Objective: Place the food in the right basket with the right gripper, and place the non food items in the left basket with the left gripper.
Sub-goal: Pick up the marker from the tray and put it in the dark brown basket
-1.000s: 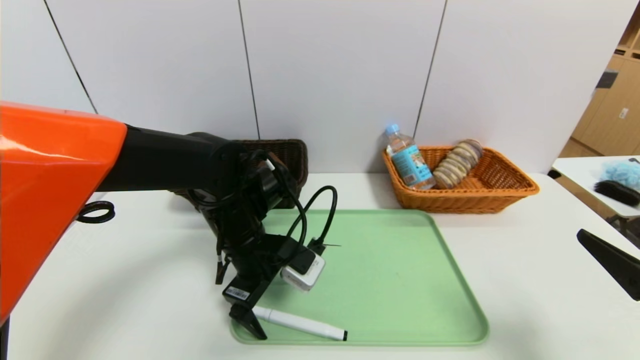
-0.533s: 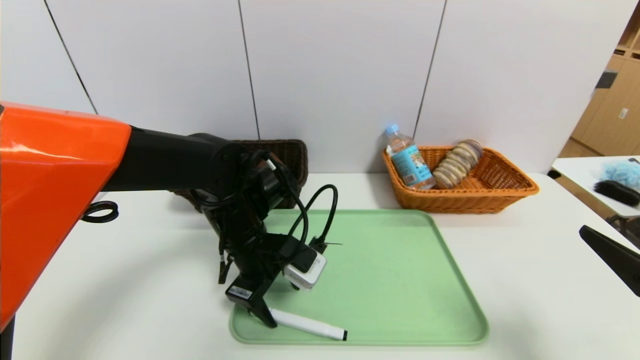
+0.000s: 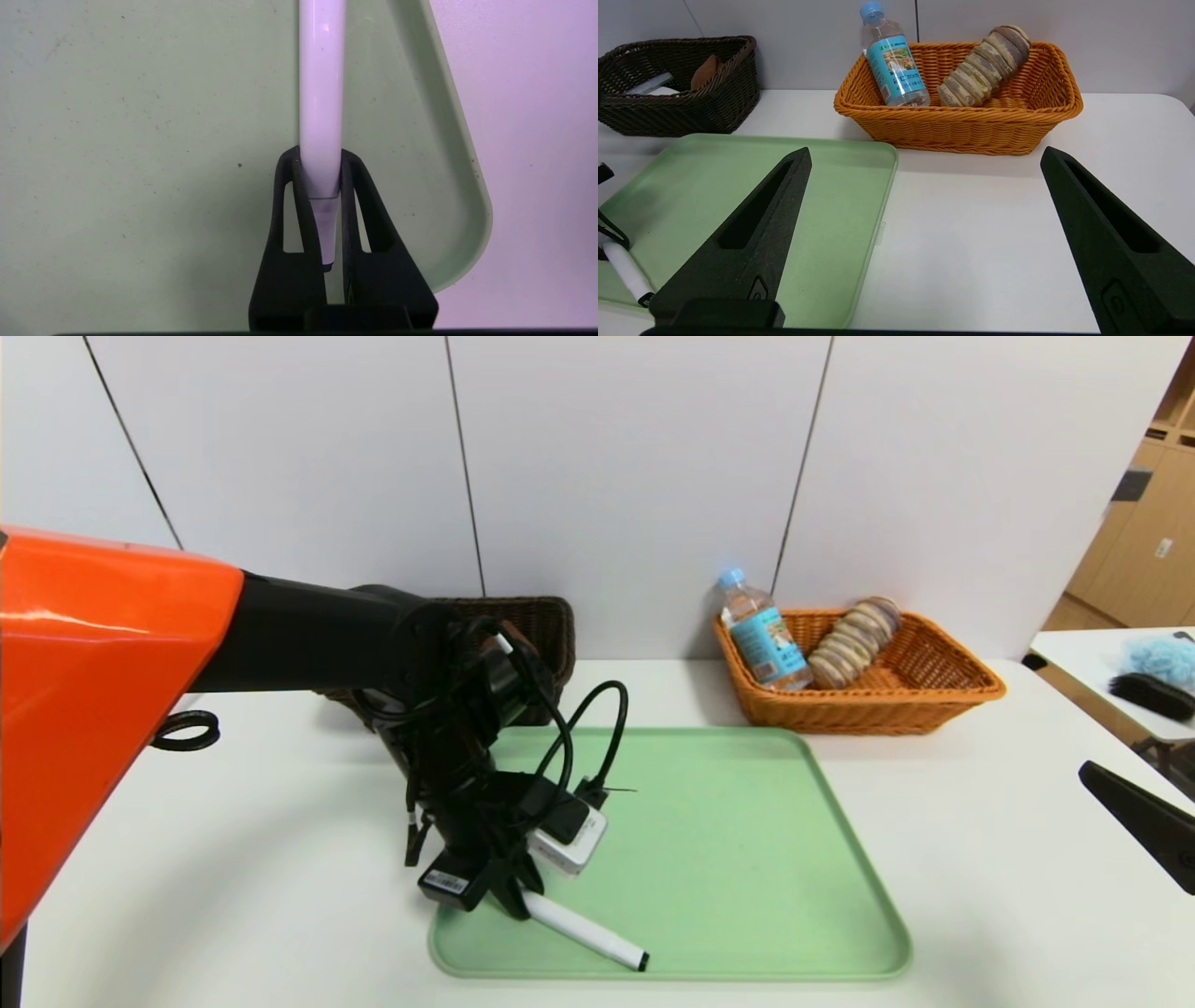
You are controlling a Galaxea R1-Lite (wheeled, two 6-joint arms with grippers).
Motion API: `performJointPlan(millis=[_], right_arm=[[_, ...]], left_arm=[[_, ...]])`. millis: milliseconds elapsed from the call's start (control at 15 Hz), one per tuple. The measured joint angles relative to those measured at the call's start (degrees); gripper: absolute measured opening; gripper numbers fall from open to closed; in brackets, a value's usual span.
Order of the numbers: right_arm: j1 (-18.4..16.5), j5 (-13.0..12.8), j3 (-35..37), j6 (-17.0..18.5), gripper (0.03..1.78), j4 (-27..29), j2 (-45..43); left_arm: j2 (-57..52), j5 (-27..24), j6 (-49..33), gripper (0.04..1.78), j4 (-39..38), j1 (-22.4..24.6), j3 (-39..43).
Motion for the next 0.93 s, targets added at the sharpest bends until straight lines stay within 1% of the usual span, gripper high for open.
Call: performJointPlan(millis=[267, 333, 400, 533, 667, 733, 933], right_arm=[[0.00, 0.00, 0.44, 0.05, 1.69, 0.26, -0.34], [0.00, 0.00, 0.61, 0.00, 1.69, 0.28, -0.39], [0.02, 0.07, 0.78, -0.01, 1.69, 0.26, -0.39], [0.05, 0.05, 1.46, -0.12, 1.69, 0.28, -0.55], [0.05, 0.20, 2.60, -0.41, 1.69, 0.30, -1.00], [0.11, 0.71, 3.04, -0.50, 1.69, 0.30, -1.18], [0.16, 1.05, 3.61, -1.19, 1.69, 0.30, -1.49]], left_arm=[[-0.67, 0.13, -0.94, 0.16, -0.48, 0.33, -0.69], [-0.98, -0.04, -2.34, 0.16, -1.35, 0.37, -2.02], [-1.46, -0.32, -5.46, 0.16, -1.95, 0.34, -3.82], [-2.77, -1.58, -13.81, 0.16, -2.38, 0.20, -8.58], [-4.50, -4.63, -23.24, 0.16, -2.45, 0.63, -12.74], [-5.66, -5.66, -28.28, 0.16, -2.54, 1.02, -14.45], [-9.79, -8.74, -44.26, 0.16, -5.77, 3.64, -18.01]])
